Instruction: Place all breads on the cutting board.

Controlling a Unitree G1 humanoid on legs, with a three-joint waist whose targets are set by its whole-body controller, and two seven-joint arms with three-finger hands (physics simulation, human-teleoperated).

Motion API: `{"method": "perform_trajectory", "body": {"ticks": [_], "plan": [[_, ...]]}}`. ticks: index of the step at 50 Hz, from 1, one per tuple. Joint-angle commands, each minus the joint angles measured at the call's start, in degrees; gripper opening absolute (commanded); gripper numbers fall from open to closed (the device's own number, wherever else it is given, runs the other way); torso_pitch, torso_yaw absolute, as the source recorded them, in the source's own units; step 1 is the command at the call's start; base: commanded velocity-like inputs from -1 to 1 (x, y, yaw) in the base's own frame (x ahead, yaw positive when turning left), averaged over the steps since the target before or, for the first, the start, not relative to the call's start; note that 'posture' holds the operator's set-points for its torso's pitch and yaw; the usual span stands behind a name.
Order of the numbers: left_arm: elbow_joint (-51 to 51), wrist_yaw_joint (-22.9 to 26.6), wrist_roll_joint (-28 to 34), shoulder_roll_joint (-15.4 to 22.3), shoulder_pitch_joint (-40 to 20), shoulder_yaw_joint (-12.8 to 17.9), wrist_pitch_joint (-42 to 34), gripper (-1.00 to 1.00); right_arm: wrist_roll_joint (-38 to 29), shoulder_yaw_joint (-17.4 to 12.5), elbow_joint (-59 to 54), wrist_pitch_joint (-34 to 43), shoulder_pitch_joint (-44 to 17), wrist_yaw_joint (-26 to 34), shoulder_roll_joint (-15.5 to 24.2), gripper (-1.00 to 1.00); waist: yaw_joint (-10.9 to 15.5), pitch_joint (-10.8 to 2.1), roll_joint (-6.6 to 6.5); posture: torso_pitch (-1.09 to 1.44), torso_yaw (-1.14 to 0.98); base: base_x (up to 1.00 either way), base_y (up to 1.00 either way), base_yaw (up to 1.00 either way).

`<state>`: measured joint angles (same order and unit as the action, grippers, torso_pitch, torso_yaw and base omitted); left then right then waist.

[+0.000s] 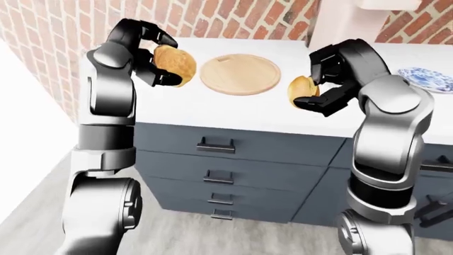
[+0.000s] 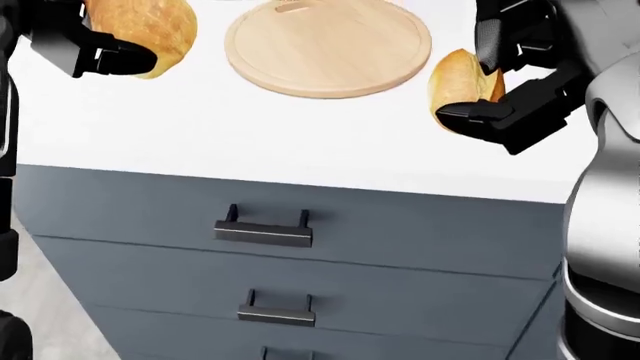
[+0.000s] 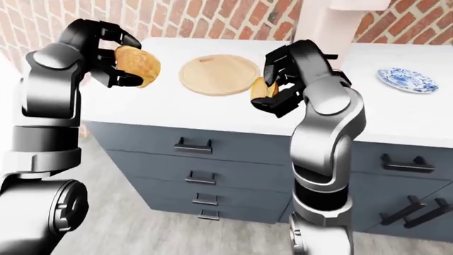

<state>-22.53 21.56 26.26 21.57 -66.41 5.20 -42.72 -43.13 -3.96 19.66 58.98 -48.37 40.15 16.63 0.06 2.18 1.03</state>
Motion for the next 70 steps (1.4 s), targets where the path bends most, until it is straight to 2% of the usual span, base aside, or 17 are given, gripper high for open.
{"method": "perform_trajectory", "body": {"ticks": [1, 3, 9, 13, 15, 16, 20, 41, 46, 47, 49, 57, 59, 61, 62, 64, 70], "plan": [[1.78, -0.50, 0.34, 0.86, -2.38, 0.57, 1.22, -1.00, -0.13, -0.26, 0.85, -0.81, -1.35, -0.49, 0.47, -1.00, 0.01, -1.47, 0.07, 0.00, 0.00, 0.00, 0.63, 0.00], [2.03, -0.25, 0.50, 0.94, -2.75, 0.49, 0.83, -1.00, -0.20, -0.18, 0.98, -0.50, -1.54, -0.37, 0.57, -1.00, -0.04, -1.98, 1.82, 0.00, 0.00, 0.00, 0.63, 0.00], [2.38, -0.10, 0.68, 0.87, -2.73, 0.50, 0.69, -1.00, -0.48, -0.17, 1.39, -0.13, -1.68, 0.07, 0.85, -1.00, 0.18, -3.13, 2.20, 0.00, 0.00, 0.00, 0.63, 0.00], [2.55, 0.06, 0.92, 0.80, -2.88, 0.36, 0.43, -1.00, -0.34, -0.32, 1.33, -0.23, -1.57, -0.01, 0.87, -1.00, 0.21, -1.72, -1.26, 0.00, 0.00, 0.00, 0.62, 0.00], [2.10, -0.13, 0.88, 0.65, -2.94, 0.38, 0.83, -1.00, -0.25, -0.39, 1.31, -0.26, -1.65, -0.04, 0.91, -1.00, 0.26, -2.85, -6.57, 0.00, 0.00, 0.00, 0.63, 0.00], [2.17, -0.17, 0.92, 0.56, -2.87, 0.34, 0.82, -1.00, -0.17, -0.47, 1.30, -0.29, -1.70, -0.18, 0.86, -1.00, 0.38, -2.96, -5.15, 0.00, 0.00, 0.00, 0.63, 0.00], [2.95, 0.12, 1.36, 0.47, -2.83, 0.22, 0.26, -1.00, -0.09, -0.98, 0.66, -1.99, -1.30, -1.93, 1.49, -1.00, 0.56, -1.58, -3.84, 0.00, 0.00, 0.00, 0.37, 0.00], [2.69, -0.23, 0.95, -0.28, -2.07, 0.10, 1.18, -1.00, 5.17, -1.63, 2.15, -0.87, 0.38, -4.80, 1.42, -1.00, -0.41, -1.60, -1.80, 0.00, 0.00, 0.00, 0.00, -0.75], [2.82, -0.05, 1.05, -0.10, -1.93, 0.21, 1.19, -1.00, 5.16, -0.82, 1.98, -1.62, 0.45, -4.89, 1.58, -1.00, -0.15, -0.63, 2.06, 0.00, 0.00, 0.00, 0.00, 0.00], [2.77, 0.00, 1.08, -0.04, -1.97, 0.20, 1.21, -1.00, 5.04, -0.67, 2.23, -1.42, 0.34, -4.63, 1.53, -1.00, -0.26, -1.90, 1.77, 0.00, 0.00, 0.28, 0.00, 0.00], [2.87, 0.05, 1.13, -0.05, -2.07, 0.21, 1.06, -1.00, 5.01, -0.76, 2.15, -1.57, 0.29, -4.62, 1.43, -1.00, 0.20, 0.15, 0.61, 0.00, 0.00, 0.37, 0.00, 0.00], [3.99, 0.47, 1.18, -0.40, -1.84, 0.07, 0.73, -1.00, 4.90, -0.77, 2.12, -2.18, 0.52, -4.50, 0.92, -1.00, -0.13, 0.31, -1.68, 0.00, 0.00, 0.45, 0.00, 0.00], [4.12, 0.43, 1.05, -0.52, -1.57, 0.13, 1.06, -1.00, 5.12, -0.81, 2.03, -2.64, 0.95, -4.90, 0.47, -1.00, -0.53, 0.22, -3.61, 0.00, 0.00, 0.48, 0.00, 0.00], [4.30, 0.56, 1.00, -0.53, -1.51, 0.14, 1.04, -1.00, 5.19, -0.69, 1.81, -2.61, 0.73, -5.05, 0.34, -1.00, -0.54, -1.04, -7.50, 0.00, 0.00, 0.48, 0.00, 0.00], [4.24, 0.56, 0.98, -0.52, -1.55, 0.15, 1.08, -1.00, 5.13, -0.60, 1.95, -2.37, 0.62, -4.93, 0.37, -1.00, -0.29, 0.22, -5.12, 0.00, 0.00, 0.48, 0.00, 0.00], [4.03, 0.54, 0.82, -0.57, -1.60, 0.19, 1.33, -1.00, 5.23, -0.70, 1.63, -2.52, 0.42, -5.03, 0.42, -1.00, -0.38, -0.31, -5.32, 0.00, 0.00, 0.48, 0.00, 0.00], [3.95, 0.37, 0.73, -0.58, -1.61, 0.17, 1.42, -1.00, 5.74, -0.92, 1.79, -3.16, 0.86, -5.33, 0.31, -1.00, 0.54, -1.44, -1.81, 0.00, 0.00, 0.36, 0.00, 0.00]]}}
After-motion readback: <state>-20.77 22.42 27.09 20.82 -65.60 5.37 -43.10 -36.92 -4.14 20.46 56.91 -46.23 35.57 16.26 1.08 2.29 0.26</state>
